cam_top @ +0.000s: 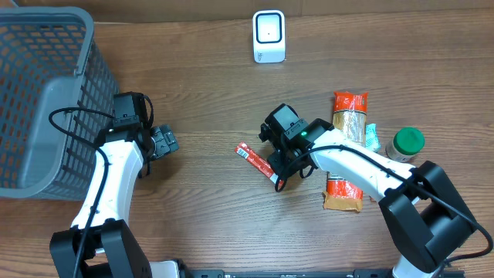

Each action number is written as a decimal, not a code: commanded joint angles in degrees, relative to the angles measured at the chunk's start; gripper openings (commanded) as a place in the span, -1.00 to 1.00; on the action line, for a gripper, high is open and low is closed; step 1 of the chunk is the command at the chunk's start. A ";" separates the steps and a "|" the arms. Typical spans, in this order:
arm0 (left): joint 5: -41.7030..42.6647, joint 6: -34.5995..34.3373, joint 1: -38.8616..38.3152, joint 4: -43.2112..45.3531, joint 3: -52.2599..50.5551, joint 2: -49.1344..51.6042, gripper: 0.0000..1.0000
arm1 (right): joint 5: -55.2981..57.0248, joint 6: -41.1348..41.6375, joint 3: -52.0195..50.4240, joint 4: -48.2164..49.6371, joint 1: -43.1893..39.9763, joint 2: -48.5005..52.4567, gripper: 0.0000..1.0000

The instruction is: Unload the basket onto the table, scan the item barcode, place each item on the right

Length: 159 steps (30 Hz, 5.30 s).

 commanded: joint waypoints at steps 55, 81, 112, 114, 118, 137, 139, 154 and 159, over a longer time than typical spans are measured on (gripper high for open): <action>0.39 0.50 -0.15 0.20 1.03 -0.22 1.00 | 12.28 -1.81 -3.15 -0.24 6.38 -19.87 -0.93; 0.39 0.50 -0.15 0.20 1.03 -0.22 0.99 | 12.41 -9.81 -0.74 -3.39 5.03 -38.01 -0.93; 0.39 0.50 -0.15 0.20 1.03 -0.22 1.00 | 67.63 -54.53 42.10 16.52 -3.17 19.47 -0.93; 0.39 0.50 -0.15 0.20 1.03 -0.22 0.99 | 70.71 -58.77 42.10 23.34 -3.17 21.62 -0.93; 0.39 0.50 -0.15 0.20 1.03 -0.22 1.00 | 71.95 -65.18 42.10 31.89 -3.17 25.31 -0.93; 0.39 0.50 -0.15 0.20 1.03 -0.22 1.00 | 81.35 -72.85 42.10 47.04 -6.12 38.18 -0.93; 0.39 0.50 -0.15 0.20 1.03 -0.22 1.00 | 81.07 -72.85 42.07 46.58 -6.12 39.01 -0.93; 0.39 0.50 -0.15 0.20 1.03 -0.22 1.00 | 80.39 -72.37 42.05 46.73 -4.79 40.02 -0.93; 0.39 0.50 -0.15 0.20 1.03 -0.22 1.00 | 79.12 -72.41 42.05 46.71 -2.82 40.02 -0.93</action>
